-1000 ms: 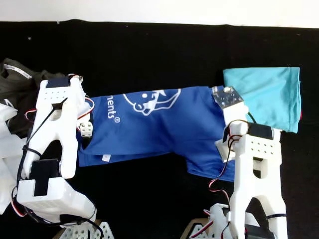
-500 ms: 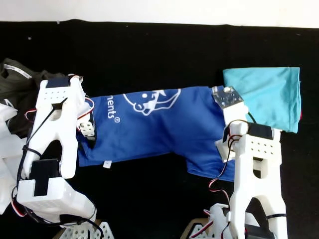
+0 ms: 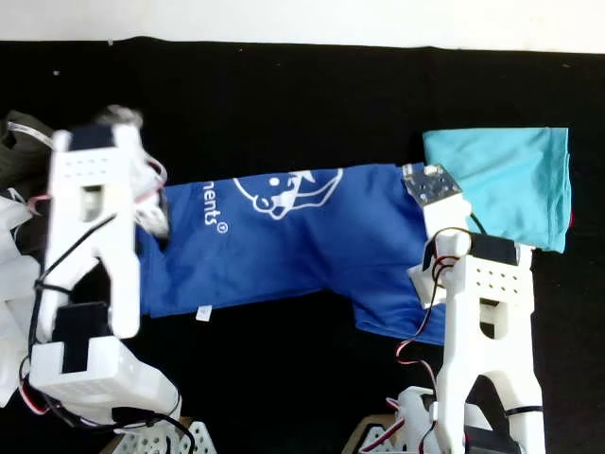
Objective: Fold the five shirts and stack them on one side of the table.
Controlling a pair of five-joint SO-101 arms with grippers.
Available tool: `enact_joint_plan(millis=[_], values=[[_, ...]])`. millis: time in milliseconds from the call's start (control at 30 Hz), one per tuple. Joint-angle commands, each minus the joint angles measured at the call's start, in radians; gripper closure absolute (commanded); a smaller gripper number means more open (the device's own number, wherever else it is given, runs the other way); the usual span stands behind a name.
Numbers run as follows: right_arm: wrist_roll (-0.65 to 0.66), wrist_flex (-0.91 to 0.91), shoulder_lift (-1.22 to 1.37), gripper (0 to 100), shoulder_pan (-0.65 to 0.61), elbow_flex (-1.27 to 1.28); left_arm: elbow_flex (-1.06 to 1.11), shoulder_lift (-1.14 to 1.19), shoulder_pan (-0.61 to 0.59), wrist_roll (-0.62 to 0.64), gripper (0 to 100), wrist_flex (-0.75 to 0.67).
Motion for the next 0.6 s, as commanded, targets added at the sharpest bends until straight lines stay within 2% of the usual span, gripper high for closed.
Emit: enact_joint_plan(millis=[0,133,233,267,333,400,567], values=[[0.003,-0.013,-0.027,82.0,0.010,-0.001,-0.061,-0.047,-0.015,-0.002,88,0.014],[0.003,-0.015,-0.028,82.0,0.010,-0.001,-0.054,-0.045,-0.010,-0.002,89,0.005],[0.003,-0.015,-0.028,82.1,0.010,-0.001,-0.053,-0.045,-0.007,0.003,99,-0.038],[-0.002,-0.012,-0.028,82.4,0.010,-0.001,-0.053,-0.045,-0.004,0.003,99,-0.049],[-0.060,-0.013,-0.028,88.0,0.010,-0.002,-0.053,-0.045,0.015,0.003,99,-0.066],[-0.121,-0.015,-0.019,99.1,0.010,-0.010,-0.051,-0.045,0.036,0.003,99,-0.087],[-0.172,-0.084,-0.021,99.4,0.010,-0.012,-0.059,-0.004,0.090,0.005,99,-0.189]])
